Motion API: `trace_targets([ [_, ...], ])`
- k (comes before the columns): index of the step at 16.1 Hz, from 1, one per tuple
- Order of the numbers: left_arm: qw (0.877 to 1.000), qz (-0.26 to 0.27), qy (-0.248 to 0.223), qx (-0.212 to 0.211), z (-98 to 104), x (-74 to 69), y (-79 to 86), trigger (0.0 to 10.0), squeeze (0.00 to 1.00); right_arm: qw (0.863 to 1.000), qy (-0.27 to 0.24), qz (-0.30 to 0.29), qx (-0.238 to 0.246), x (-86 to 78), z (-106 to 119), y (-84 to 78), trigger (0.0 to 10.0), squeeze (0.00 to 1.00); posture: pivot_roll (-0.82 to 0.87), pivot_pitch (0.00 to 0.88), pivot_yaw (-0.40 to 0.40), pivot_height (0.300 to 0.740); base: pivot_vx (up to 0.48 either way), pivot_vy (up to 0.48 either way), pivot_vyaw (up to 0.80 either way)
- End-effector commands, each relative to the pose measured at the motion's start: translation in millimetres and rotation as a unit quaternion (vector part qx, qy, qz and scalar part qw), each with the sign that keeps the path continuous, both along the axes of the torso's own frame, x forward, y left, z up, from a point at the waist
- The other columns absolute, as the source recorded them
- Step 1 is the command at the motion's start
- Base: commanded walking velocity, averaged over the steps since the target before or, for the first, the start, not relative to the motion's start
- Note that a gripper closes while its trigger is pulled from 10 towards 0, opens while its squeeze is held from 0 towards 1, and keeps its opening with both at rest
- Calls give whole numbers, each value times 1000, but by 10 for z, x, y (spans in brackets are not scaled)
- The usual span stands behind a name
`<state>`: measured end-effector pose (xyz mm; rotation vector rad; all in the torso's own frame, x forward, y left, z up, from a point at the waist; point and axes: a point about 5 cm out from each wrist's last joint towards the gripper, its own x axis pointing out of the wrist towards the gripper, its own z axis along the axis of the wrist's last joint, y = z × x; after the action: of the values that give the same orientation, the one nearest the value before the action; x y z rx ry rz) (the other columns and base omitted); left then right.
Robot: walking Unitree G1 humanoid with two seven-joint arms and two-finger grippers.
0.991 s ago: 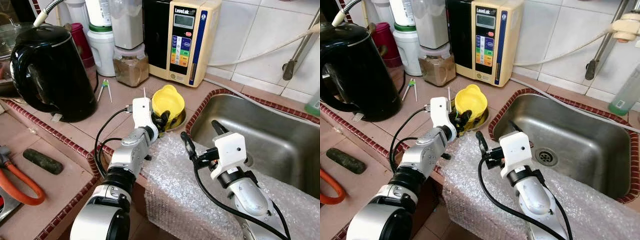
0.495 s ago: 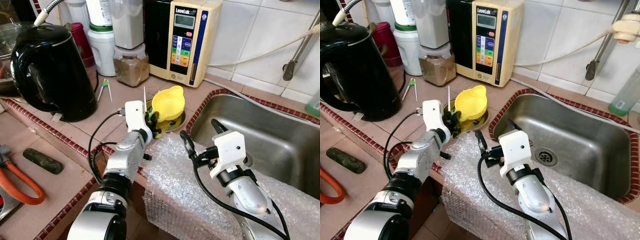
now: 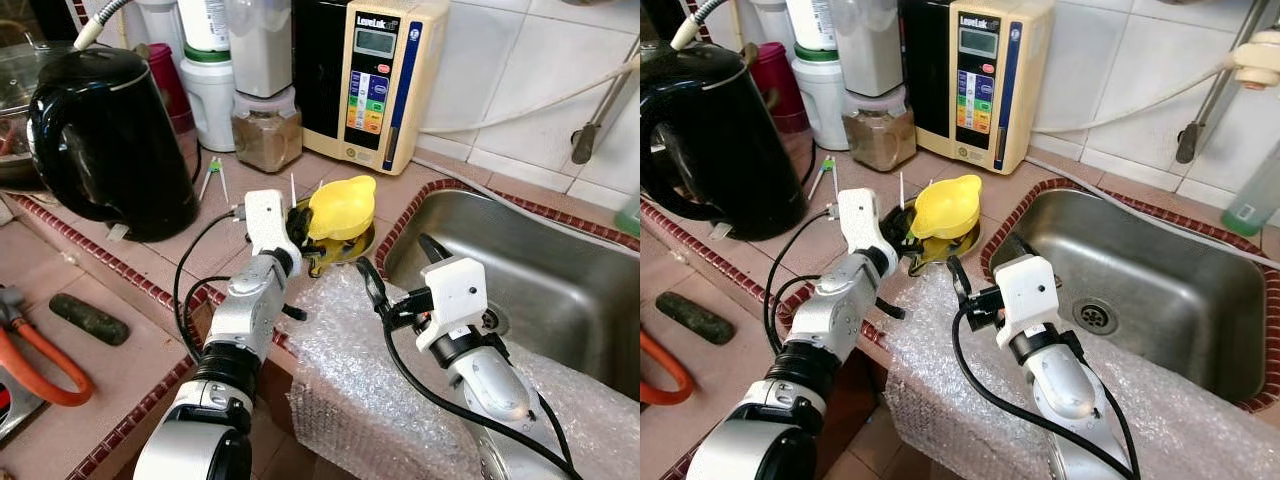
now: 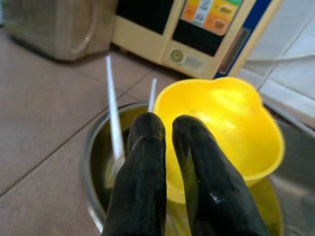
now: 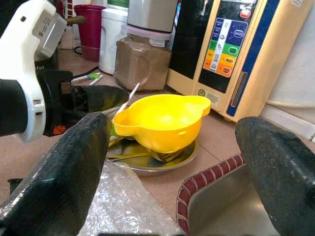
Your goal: Kitchen organization
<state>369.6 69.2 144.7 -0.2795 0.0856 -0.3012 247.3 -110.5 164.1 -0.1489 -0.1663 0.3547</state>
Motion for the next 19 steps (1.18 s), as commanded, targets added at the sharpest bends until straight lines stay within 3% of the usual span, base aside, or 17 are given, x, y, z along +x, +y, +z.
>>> trace_targets([
  [1,1000,-19,-25,1,128,18,-74,10000,0,1000,-2,6,4,25,20,2,10000,0,-1,0,-14,740,0,0,0],
  [2,999,-29,-29,-4,135,10,-101,10000,0,1000,-4,7,3,35,27,1,10000,0,9,0,-14,740,0,0,0],
  [3,999,-37,-28,-5,123,1,-108,10000,1000,1000,-5,7,4,42,30,11,10000,0,6,0,-5,740,0,0,0],
  [6,999,-50,-1,-11,44,-22,-116,10000,1000,1000,-4,7,10,41,9,38,10000,0,9,0,-4,740,0,0,0],
  [8,995,-90,3,-40,82,-57,-201,10000,1000,1000,-4,11,9,42,11,46,10000,0,10,0,-4,740,0,0,0],
  [10,994,-105,10,-30,68,-69,-234,10000,1000,1000,-6,11,9,68,17,46,10000,0,15,0,1,740,0,0,0],
  [19,988,-133,53,-50,43,-102,-301,10000,1000,1000,-9,19,12,79,24,105,10000,0,12,0,21,740,0,0,0],
])
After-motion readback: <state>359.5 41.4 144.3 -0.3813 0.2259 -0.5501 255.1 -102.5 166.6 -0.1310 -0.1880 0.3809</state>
